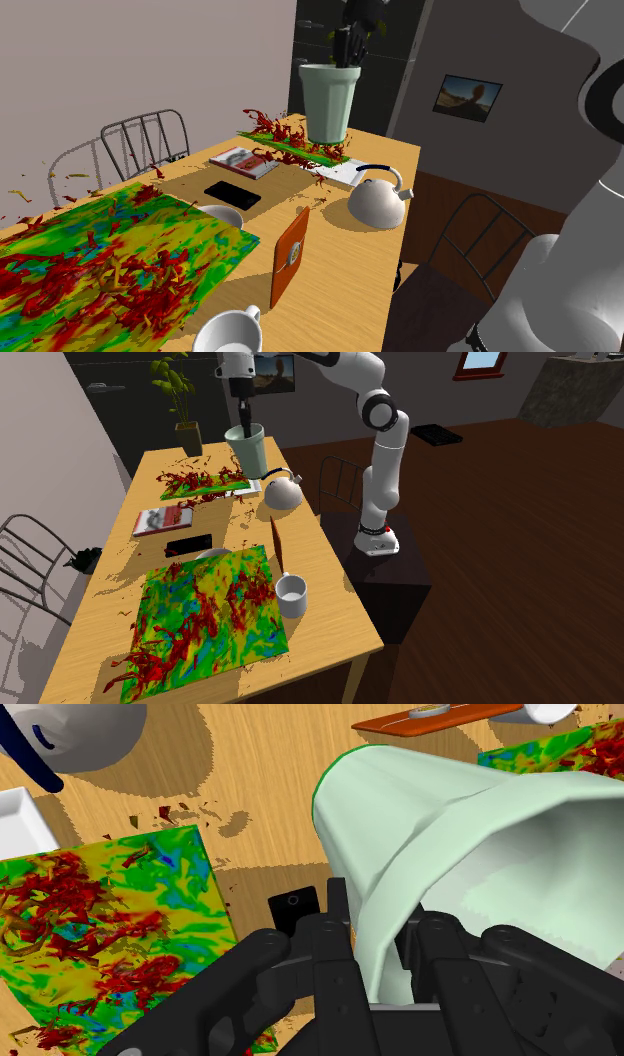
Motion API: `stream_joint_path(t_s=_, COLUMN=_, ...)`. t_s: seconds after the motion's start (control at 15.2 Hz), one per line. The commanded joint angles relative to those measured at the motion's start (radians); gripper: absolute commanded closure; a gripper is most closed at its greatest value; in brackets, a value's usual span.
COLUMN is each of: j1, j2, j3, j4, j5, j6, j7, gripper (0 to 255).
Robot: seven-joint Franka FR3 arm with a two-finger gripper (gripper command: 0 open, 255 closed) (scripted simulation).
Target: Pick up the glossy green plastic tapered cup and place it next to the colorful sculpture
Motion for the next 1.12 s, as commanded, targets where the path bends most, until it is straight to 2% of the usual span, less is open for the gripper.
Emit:
stream_joint_path(t_s=0.0, j1=0.001, j2=-0.021, j3=0.001, j4=-0.058, j5=-0.005, j6=0.038, j7=-0.008, gripper=255)
stream_joint_path(t_s=1.06, j1=0.005, j2=-0.121, j3=0.012, j4=-0.399, j5=-0.020, j6=0.274, j7=-0.056, gripper=255)
